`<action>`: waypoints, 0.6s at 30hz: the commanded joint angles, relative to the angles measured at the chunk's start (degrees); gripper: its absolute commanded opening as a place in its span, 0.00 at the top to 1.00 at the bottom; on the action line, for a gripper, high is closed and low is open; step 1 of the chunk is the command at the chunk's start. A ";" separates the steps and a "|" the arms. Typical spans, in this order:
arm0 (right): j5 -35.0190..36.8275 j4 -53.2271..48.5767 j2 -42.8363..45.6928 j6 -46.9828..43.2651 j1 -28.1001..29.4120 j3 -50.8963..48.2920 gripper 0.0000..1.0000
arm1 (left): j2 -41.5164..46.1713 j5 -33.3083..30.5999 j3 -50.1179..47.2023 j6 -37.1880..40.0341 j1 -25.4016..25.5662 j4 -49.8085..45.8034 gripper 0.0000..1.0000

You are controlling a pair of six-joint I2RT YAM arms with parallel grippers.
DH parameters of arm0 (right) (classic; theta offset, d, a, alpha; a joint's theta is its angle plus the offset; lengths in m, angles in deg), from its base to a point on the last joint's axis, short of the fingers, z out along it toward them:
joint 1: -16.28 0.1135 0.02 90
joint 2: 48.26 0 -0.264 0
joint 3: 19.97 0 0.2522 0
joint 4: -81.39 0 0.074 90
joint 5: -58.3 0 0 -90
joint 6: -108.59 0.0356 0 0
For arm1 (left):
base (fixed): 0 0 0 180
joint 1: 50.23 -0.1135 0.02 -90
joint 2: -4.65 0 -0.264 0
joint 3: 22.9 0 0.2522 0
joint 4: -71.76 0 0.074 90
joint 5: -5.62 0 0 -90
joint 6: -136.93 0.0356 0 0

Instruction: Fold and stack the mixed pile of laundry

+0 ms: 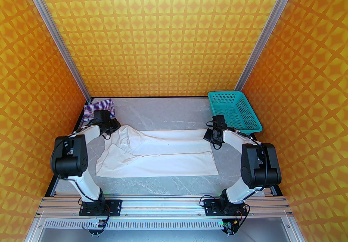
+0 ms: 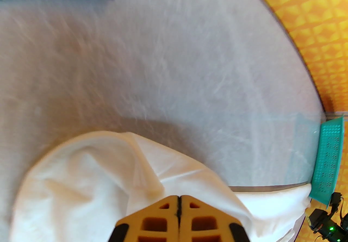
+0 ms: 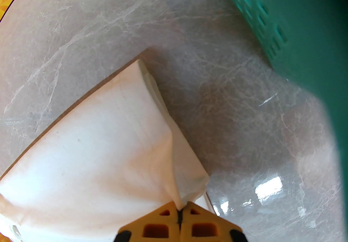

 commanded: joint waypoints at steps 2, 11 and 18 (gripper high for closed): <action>-0.65 -0.44 -1.35 0.28 -0.05 -0.14 1.00 | 2.75 0.49 -1.18 1.04 -2.46 -2.76 1.00; -0.72 -0.34 -1.63 0.35 -0.04 -0.11 1.00 | -2.26 -0.56 0.86 1.10 0.05 -6.34 0.59; -0.57 -0.62 -1.35 0.20 -0.03 -0.01 1.00 | -8.54 -3.36 5.39 -0.71 2.49 -7.64 0.59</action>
